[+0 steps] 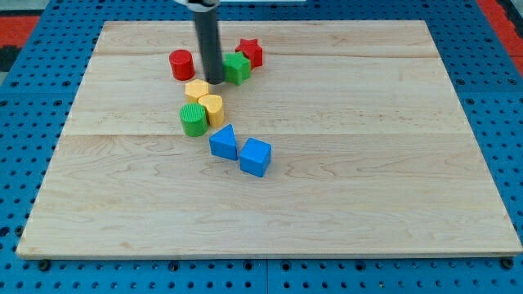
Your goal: Move the red star to the right side of the green star
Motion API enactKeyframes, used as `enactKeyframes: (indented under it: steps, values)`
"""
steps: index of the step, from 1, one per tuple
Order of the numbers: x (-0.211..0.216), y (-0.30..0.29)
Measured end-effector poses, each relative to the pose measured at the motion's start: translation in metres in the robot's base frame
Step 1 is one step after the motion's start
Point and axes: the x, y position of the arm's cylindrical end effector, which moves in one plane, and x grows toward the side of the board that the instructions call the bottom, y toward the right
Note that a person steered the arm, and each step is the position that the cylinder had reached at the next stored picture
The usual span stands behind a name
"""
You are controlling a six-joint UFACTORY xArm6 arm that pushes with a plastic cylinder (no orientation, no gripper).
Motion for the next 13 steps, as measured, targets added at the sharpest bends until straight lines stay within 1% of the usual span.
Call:
enactKeyframes:
  steps: [1,4,5,6,8,9,10,11,12,13]
  values:
    - [0.0,0.028]
    - [0.004,0.041]
    - [-0.009,-0.002]
    - [0.001,-0.061]
    - [-0.016,-0.045]
    - [-0.056,-0.018]
    - [-0.07,0.005]
    - [-0.083,0.053]
    - [-0.102,0.062]
    - [-0.103,0.119]
